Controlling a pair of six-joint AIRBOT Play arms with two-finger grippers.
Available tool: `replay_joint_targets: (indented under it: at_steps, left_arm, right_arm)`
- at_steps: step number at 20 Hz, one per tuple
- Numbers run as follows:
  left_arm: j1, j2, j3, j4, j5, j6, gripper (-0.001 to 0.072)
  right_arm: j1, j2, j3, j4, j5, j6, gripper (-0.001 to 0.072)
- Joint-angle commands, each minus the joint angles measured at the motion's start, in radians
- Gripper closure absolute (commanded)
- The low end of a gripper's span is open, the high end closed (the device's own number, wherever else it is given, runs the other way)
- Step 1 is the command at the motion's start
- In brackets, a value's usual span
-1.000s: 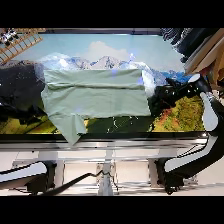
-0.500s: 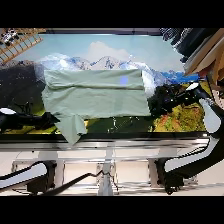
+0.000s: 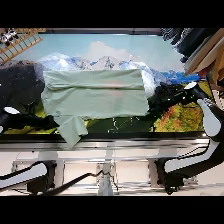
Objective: Fold the clothes and pants, and hang the long-sleeved shirts on hangers.
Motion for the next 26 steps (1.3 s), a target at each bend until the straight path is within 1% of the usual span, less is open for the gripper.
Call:
replay_joint_targets:
  at_steps: [1,3,5,7,10,13,15,19,21,22,23,24,25,26]
  left_arm:
    - [0.053,0.012,0.109,-0.146,-0.175,0.013,0.0701]
    - [0.084,0.005,0.223,-0.246,-0.167,-0.009,0.0702]
    - [0.091,-0.029,0.35,-0.341,-0.136,-0.035,0.0702]
    - [0.077,-0.093,0.468,-0.428,-0.086,-0.067,0.0702]
    - [0.036,-0.227,0.61,-0.547,0.009,-0.103,0.0702]
    - [-0.003,-0.375,0.713,-0.592,0.071,-0.135,0.0701]
    - [-0.013,-0.447,0.736,-0.633,0.126,-0.14,0.0702]
    - [-0.012,-0.527,0.736,-0.66,0.225,-0.139,0.0701]
    - [-0.016,-0.546,0.737,-0.672,0.272,-0.118,0.07]
    - [-0.019,-0.551,0.737,-0.701,0.296,-0.103,0.0676]
    - [-0.021,-0.552,0.737,-0.724,0.314,-0.102,0.0579]
    - [-0.021,-0.552,0.739,-0.746,0.319,-0.102,0.0422]
    - [-0.02,-0.55,0.739,-0.762,0.305,-0.103,0.0352]
    - [-0.011,-0.546,0.739,-0.769,0.273,-0.103,0.0351]
  right_arm:
    - [0.002,0.08,0.049,0.012,0.033,0.05,0.0698]
    - [0.005,0.101,0.132,0.011,-0.01,0.128,0.0699]
    - [0.015,0.101,0.222,0.015,-0.107,0.212,0.07]
    - [0.039,0.1,0.273,0.014,-0.235,0.265,0.0701]
    - [0.083,0.056,0.321,0.014,-0.4,0.312,0.0701]
    - [0.133,-0.048,0.389,0.017,-0.533,0.318,0.07]
    - [0.167,-0.133,0.468,0.017,-0.598,0.306,0.0699]
    - [0.206,-0.304,0.669,0.01,-0.614,0.3,0.0697]
    - [0.207,-0.369,0.732,0.012,-0.601,0.299,0.0695]
    - [0.209,-0.392,0.752,0.014,-0.586,0.276,0.0695]
    - [0.213,-0.407,0.764,0.016,-0.57,0.235,0.062]
    - [0.215,-0.41,0.768,0.012,-0.559,0.201,0.0458]
    - [0.209,-0.405,0.774,0.006,-0.532,0.174,0.0264]
    - [0.194,-0.398,0.786,-0.016,-0.492,0.176,0.0215]
